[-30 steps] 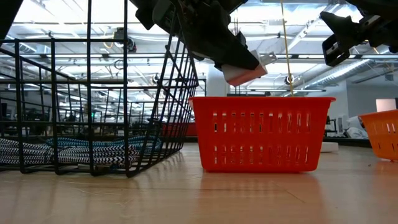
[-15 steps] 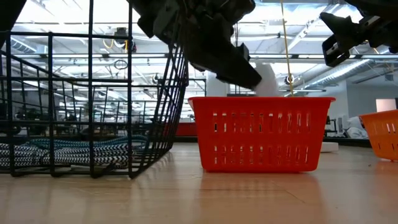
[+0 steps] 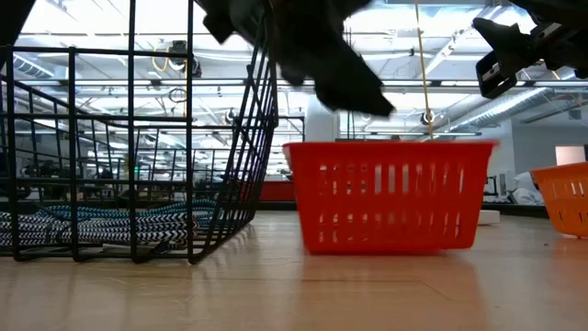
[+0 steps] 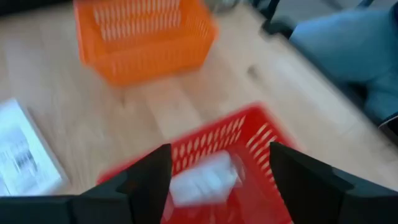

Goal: Pick and place items into bin
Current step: Put the top white charger adapter into the red basket, then put the white charger adapter into the red basket

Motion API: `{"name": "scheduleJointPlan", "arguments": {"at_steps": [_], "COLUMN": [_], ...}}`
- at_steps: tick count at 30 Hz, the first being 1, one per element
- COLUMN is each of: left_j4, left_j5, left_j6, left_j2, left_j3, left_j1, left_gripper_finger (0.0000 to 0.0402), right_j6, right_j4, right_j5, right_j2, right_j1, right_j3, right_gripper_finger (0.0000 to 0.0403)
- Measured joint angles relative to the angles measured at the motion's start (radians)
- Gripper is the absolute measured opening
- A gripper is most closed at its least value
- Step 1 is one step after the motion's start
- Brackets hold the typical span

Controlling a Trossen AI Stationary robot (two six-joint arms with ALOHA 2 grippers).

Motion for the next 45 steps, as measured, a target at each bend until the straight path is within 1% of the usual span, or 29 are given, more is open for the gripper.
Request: {"name": "scheduleJointPlan", "arguments": {"at_steps": [3,5,7,9,11,14,17,20,22,24,30,34,38,40,43,45], "left_j4": [-0.026,-0.056,-0.13,-0.186,-0.277,-0.389,-0.518,-0.686,-0.743,-0.825,-0.951,-1.04,-1.086,-1.097,-1.061,-1.006], "left_j5": [0.017,0.003,-0.044,-0.093,-0.146,-0.219,-0.239,-0.182,-0.139,-0.133,-0.14,-0.128,-0.128,-0.138,-0.173,-0.21], "left_j6": [0.02,0.04,0.036,-0.015,-0.065,-0.105,-0.09,-0.001,0.076,0.132,0.244,0.422,0.66,0.749,0.8,0.769], "left_j2": [-0.065,-0.109,-0.163,-0.206,-0.247,-0.294,-0.337,-0.38,-0.396,-0.415,-0.45,-0.451,-0.434,-0.431,-0.432,-0.431], "left_j3": [0.0,0.001,0.001,0.001,0.001,0.001,0.001,0.0,0.001,0.0,0.0,0.0,-0.009,-0.025,-0.069,-0.107], "left_j1": [-0.015,-0.034,-0.062,-0.094,-0.136,-0.208,-0.279,-0.358,-0.413,-0.473,-0.605,-0.679,-0.728,-0.745,-0.757,-0.757], "left_gripper_finger": [0.0291,0.0293,0.0294,0.0294,0.0294,0.0294,0.0293,0.0282,0.0271,0.0261,0.0247,0.0246,0.0246,0.0246,0.0246,0.0249], "right_j6": [0.0,0.0,0.0,0.0,0.0,0.0,0.0,0.0,0.0,0.0,0.0,0.0,0.0,0.0,0.0,0.0], "right_j4": [0.0,0.0,0.0,0.001,-0.001,0.0,-0.001,0.0,0.0,0.001,-0.001,0.0,0.0,0.0,0.0,0.0], "right_j5": [0.0,0.0,0.0,0.0,0.0,0.0,0.0,0.0,0.0,0.0,0.0,0.0,0.0,0.0,0.0,0.0], "right_j2": [0.0,0.0,0.0,0.0,0.0,0.001,-0.001,0.0,0.0,0.0,0.0,0.0,0.0,0.0,0.0,0.0], "right_j1": [0.0,0.0,0.0,0.0,0.0,0.0,0.0,0.0,0.0,0.0,0.0,0.0,0.0,0.0,0.0,0.0], "right_j3": [0.0,0.0,0.0,0.0,0.0,0.0,0.0,0.0,0.0,0.0,0.0,0.0,0.0,0.0,0.0,0.0], "right_gripper_finger": [0.0153,0.0153,0.0153,0.0153,0.0153,0.0153,0.0153,0.0153,0.0153,0.0153,0.0153,0.0153,0.0153,0.0153,0.0153,0.0153]}}
